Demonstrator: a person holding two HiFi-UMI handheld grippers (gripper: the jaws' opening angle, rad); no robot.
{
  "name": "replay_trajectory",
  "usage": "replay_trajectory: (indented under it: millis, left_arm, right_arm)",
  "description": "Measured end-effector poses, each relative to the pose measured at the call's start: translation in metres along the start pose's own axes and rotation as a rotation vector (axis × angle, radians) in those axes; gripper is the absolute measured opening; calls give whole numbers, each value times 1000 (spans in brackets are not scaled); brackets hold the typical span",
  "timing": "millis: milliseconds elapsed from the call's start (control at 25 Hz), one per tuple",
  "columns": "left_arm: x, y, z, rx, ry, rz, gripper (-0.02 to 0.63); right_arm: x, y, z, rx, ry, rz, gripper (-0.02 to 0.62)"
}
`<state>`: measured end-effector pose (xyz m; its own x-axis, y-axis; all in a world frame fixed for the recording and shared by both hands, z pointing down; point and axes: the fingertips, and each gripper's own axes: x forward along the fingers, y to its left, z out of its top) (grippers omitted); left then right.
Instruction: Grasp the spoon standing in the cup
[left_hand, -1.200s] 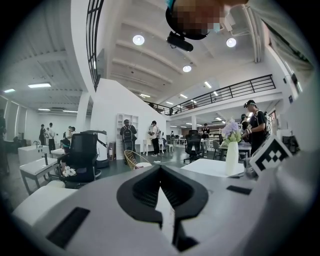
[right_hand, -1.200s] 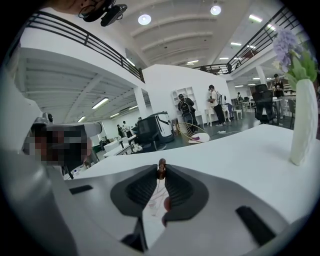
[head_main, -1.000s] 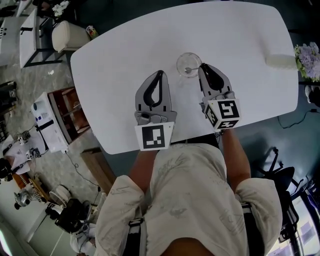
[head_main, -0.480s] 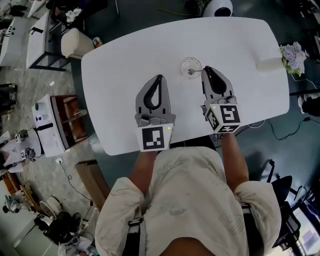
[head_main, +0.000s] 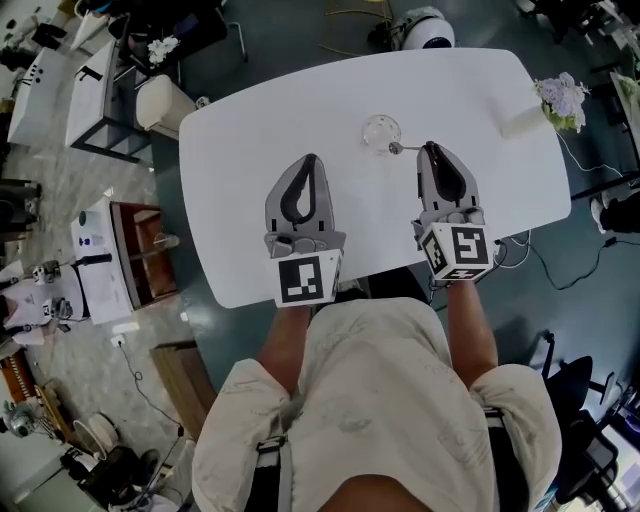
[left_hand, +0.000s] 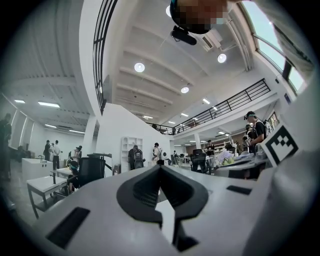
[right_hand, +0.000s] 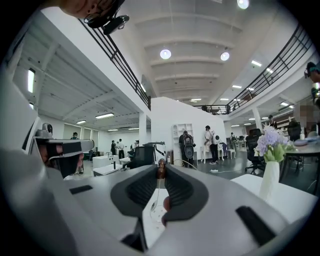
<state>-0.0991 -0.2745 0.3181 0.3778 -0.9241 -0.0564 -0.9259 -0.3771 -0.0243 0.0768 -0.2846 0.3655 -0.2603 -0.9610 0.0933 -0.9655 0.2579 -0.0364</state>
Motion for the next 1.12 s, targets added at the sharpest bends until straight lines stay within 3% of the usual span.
replay_trajectory:
  millis: [440,1120]
  left_arm:
    - [-68,2,15,8,-25,13,3]
    - [-94,-9,25,25,-45,3,3]
  right_arm:
    - [-65,29,21,-69,-80,-39,44]
    - [-93,36,31,-96,-106,-47,44]
